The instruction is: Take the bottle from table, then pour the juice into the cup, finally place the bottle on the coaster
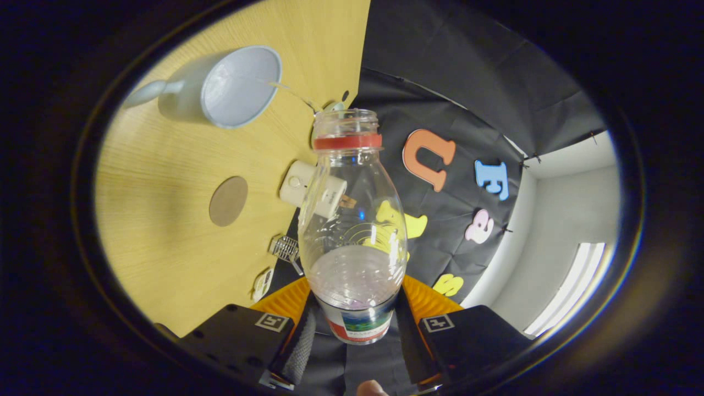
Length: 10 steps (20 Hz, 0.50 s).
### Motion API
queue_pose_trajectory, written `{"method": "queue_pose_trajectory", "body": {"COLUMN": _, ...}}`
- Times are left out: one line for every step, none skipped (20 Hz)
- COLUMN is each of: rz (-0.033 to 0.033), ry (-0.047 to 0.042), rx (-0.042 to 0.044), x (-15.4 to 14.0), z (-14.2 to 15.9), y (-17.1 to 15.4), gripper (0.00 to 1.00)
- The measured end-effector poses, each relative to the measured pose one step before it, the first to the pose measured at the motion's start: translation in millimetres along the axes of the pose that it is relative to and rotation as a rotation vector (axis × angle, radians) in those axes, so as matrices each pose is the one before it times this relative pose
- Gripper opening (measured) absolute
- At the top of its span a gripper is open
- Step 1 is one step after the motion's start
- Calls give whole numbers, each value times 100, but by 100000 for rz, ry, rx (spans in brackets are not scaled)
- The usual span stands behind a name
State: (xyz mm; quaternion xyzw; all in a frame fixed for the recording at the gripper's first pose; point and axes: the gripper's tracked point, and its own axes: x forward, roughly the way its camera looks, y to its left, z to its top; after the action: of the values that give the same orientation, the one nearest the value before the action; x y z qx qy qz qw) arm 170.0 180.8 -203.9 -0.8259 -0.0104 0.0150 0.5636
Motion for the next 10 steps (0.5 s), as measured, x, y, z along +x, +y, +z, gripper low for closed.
{"method": "queue_pose_trajectory", "body": {"rz": -261, "ry": 48, "rx": -821, "x": 16, "z": -30, "y": -174, "gripper": 73}}
{"method": "queue_pose_trajectory", "body": {"rz": 70, "ry": 34, "rx": -457, "x": -3, "z": -120, "y": -23, "gripper": 73}}
{"method": "queue_pose_trajectory", "body": {"rz": -148, "ry": 49, "rx": -472, "x": 10, "z": 0, "y": -51, "gripper": 73}}
{"method": "queue_pose_trajectory", "body": {"rz": -255, "ry": 22, "rx": -422, "x": 26, "z": -84, "y": -178, "gripper": 73}}
{"method": "queue_pose_trajectory", "body": {"rz": -205, "ry": -14, "rx": -402, "x": 0, "z": -25, "y": -104, "gripper": 73}}
{"method": "queue_pose_trajectory", "body": {"rz": -146, "ry": -78, "rx": -307, "x": -41, "z": -38, "y": -131, "gripper": 73}}
{"method": "queue_pose_trajectory", "body": {"rz": -161, "ry": 92, "rx": -252, "x": 40, "z": -37, "y": -38, "gripper": 73}}
{"method": "queue_pose_trajectory", "body": {"rz": -193, "ry": -135, "rx": -340, "x": 12, "z": 3, "y": -78, "gripper": 73}}
{"method": "queue_pose_trajectory", "body": {"rz": -239, "ry": 118, "rx": -290, "x": 47, "z": 27, "y": -122, "gripper": 73}}
{"method": "queue_pose_trajectory", "body": {"rz": -232, "ry": -326, "rx": -327, "x": -8, "z": 72, "y": -99, "gripper": 73}}
